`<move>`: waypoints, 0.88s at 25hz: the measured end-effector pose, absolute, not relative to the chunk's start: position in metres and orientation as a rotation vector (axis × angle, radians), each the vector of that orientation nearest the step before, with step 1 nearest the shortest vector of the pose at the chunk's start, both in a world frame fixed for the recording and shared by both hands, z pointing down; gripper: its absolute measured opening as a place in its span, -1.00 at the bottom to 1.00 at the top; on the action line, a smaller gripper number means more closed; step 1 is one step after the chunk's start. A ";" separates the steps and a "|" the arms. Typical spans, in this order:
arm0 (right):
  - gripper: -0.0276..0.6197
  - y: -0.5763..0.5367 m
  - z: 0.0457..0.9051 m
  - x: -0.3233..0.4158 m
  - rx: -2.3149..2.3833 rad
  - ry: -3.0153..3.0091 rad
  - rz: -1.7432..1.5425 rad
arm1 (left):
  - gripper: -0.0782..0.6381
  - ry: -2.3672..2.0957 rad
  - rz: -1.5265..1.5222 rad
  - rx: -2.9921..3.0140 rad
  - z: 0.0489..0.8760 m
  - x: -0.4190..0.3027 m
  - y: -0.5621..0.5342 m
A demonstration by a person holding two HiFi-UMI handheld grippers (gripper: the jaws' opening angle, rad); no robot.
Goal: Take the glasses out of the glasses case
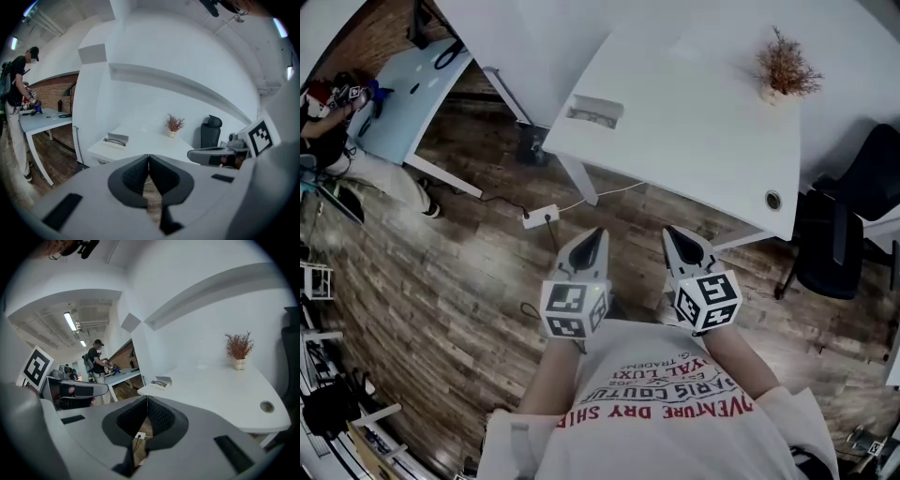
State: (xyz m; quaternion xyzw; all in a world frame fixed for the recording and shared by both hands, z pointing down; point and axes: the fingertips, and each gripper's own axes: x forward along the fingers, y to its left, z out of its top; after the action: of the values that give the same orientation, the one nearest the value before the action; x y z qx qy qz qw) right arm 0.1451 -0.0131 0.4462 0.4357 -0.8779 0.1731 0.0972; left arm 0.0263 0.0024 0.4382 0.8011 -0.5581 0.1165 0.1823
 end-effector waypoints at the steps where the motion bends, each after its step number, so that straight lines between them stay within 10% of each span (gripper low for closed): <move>1: -0.88 -0.024 0.445 0.138 1.302 -2.589 0.519 | -0.76 -1.563 0.337 2.276 0.435 0.019 -0.011; 22: -0.88 -0.232 0.445 -0.038 1.398 -2.473 0.633 | -0.76 -1.300 0.371 2.406 0.429 -0.138 -0.233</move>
State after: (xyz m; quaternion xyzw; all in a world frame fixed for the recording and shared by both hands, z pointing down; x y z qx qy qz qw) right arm -0.0382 -0.2320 0.4452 0.4772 -0.8440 0.2161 0.1152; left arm -0.1381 -0.2331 0.4291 0.8559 -0.4627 0.1319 0.1899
